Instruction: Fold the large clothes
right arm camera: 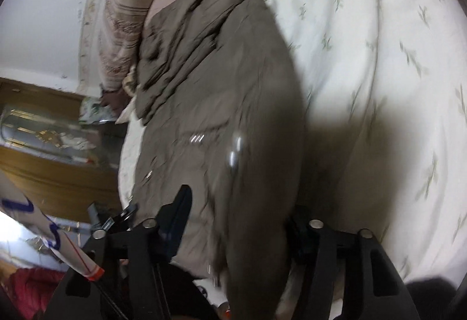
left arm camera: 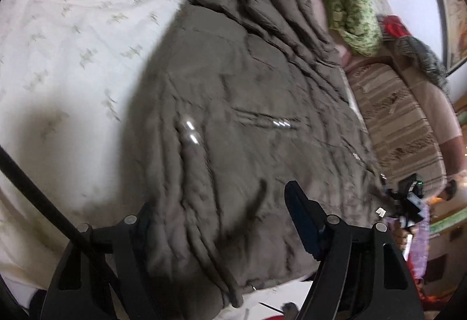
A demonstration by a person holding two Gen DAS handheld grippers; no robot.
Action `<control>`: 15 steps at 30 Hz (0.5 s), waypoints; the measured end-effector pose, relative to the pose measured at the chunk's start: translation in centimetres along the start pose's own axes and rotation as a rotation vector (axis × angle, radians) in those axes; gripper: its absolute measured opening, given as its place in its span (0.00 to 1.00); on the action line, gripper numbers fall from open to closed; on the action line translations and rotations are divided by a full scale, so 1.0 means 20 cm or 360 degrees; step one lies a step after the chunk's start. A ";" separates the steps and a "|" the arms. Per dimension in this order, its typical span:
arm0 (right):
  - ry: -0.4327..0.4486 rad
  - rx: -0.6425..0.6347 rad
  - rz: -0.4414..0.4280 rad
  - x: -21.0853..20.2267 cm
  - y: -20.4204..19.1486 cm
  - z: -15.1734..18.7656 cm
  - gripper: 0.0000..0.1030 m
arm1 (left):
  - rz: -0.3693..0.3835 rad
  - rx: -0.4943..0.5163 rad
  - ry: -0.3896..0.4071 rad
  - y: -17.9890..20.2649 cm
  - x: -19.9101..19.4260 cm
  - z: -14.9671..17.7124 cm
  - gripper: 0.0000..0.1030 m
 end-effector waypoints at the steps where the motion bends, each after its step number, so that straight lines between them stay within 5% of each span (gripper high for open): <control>1: -0.0009 -0.0004 -0.0008 0.00 -0.02 0.02 0.52 | -0.0002 -0.0010 0.0009 0.00 0.01 0.01 0.72; 7: -0.0033 -0.0056 0.0115 0.08 -0.05 0.11 0.45 | -0.0160 -0.0071 0.0017 0.00 0.05 0.04 0.72; 9: -0.0014 -0.0057 0.0217 0.10 -0.05 0.10 0.42 | -0.0283 -0.0095 0.0004 -0.01 0.05 0.04 0.52; 12: 0.0028 -0.0089 0.0307 0.10 -0.07 0.10 0.24 | -0.0411 -0.0096 -0.0012 0.00 0.03 0.04 0.19; 15: 0.0099 -0.0157 0.0288 0.04 -0.19 0.10 0.19 | -0.0362 -0.0070 0.0094 0.09 -0.11 -0.02 0.15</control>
Point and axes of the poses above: each gripper's, at about its wrist camera, not at the fingertips, and x roughly the way its jaws point, y to its right, z to its underside, the point moved 9 cm from there along x, roughly the way its jaws point, and after that the axes turned 2 degrees about -z, right-handed, at the moved point
